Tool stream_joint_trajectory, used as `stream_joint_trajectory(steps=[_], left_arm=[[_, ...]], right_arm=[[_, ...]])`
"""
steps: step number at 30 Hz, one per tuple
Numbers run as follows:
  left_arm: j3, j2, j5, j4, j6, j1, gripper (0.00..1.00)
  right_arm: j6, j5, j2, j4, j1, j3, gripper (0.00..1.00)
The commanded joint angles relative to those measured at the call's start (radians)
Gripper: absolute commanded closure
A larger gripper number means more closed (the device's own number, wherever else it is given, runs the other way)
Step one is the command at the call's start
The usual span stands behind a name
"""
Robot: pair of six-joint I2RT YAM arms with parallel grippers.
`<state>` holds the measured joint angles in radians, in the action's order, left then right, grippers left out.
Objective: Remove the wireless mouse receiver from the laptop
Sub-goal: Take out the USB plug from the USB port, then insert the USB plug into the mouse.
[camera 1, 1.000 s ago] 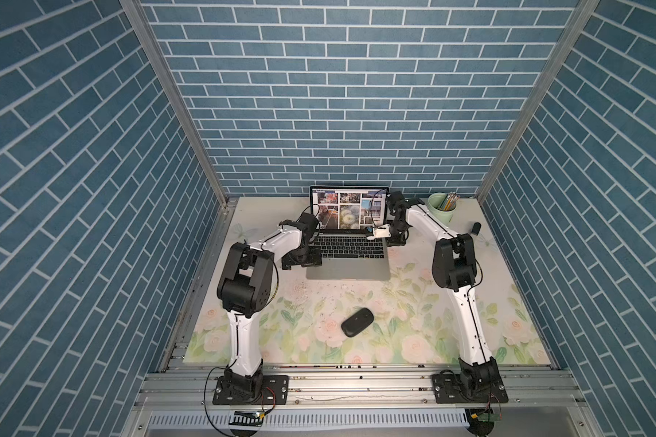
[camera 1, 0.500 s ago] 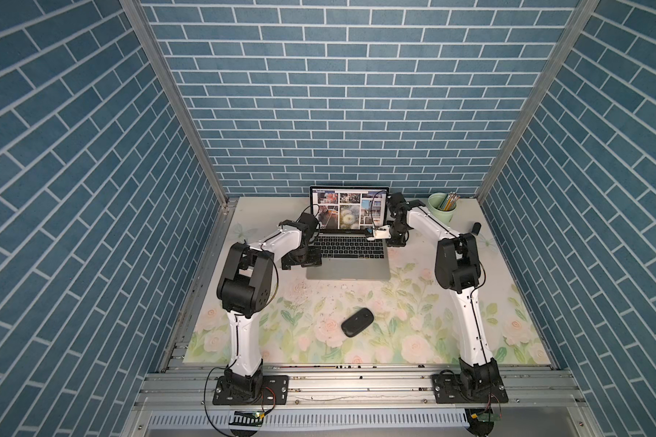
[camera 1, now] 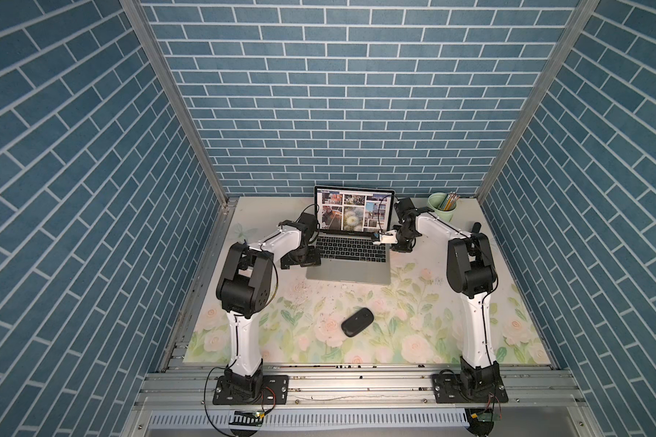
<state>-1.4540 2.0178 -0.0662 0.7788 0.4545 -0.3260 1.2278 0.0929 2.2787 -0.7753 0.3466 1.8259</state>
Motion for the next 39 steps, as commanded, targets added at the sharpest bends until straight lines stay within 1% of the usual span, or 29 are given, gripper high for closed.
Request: stream_joint_trajectory(steps=[1,7,12,14,17,18,21,24,29,33,34,37,39], left_arm=[[0.027,0.035,-0.059,0.055,-0.009,0.007,0.05],[0.031,0.035,-0.058,0.058,-0.007,0.007,0.05],[0.024,0.024,-0.065,0.057,-0.007,0.007,0.05],[0.018,-0.002,-0.081,0.046,-0.003,0.007,0.05],[0.000,-0.079,-0.107,0.019,-0.008,0.005,0.05],[-0.008,-0.110,-0.113,0.009,-0.011,0.005,0.05],[-0.022,-0.219,-0.123,-0.027,-0.018,0.005,0.04],[-0.010,-0.342,-0.128,-0.079,-0.015,0.005,0.02],[0.065,-0.544,-0.141,-0.166,-0.001,0.005,0.00],[0.121,-0.609,-0.132,-0.158,0.024,0.007,0.00],[0.151,-0.628,-0.123,-0.166,0.033,0.005,0.00],[0.247,-0.686,-0.083,-0.213,0.064,0.005,0.00],[0.303,-0.724,-0.064,-0.248,0.084,0.006,0.00]], right_arm=[[-0.005,-0.024,0.039,-0.119,-0.016,-0.027,1.00],[-0.011,-0.037,0.056,-0.121,-0.018,-0.020,1.00],[-0.024,-0.042,0.027,-0.119,-0.029,-0.037,1.00],[-0.023,-0.042,-0.008,-0.112,-0.030,-0.058,1.00],[-0.028,-0.031,-0.077,-0.097,-0.029,-0.097,1.00],[-0.037,-0.027,-0.135,-0.096,-0.027,-0.111,1.00],[-0.054,-0.036,-0.243,-0.096,0.000,-0.169,1.00],[-0.060,-0.048,-0.366,-0.089,0.064,-0.268,1.00],[-0.099,-0.032,-0.561,-0.075,0.226,-0.453,1.00],[-0.103,-0.024,-0.680,-0.068,0.345,-0.576,1.00],[-0.097,0.008,-0.705,-0.068,0.375,-0.604,1.00],[-0.066,0.022,-0.777,-0.040,0.461,-0.689,1.00],[-0.051,0.050,-0.794,-0.053,0.501,-0.700,1.00]])
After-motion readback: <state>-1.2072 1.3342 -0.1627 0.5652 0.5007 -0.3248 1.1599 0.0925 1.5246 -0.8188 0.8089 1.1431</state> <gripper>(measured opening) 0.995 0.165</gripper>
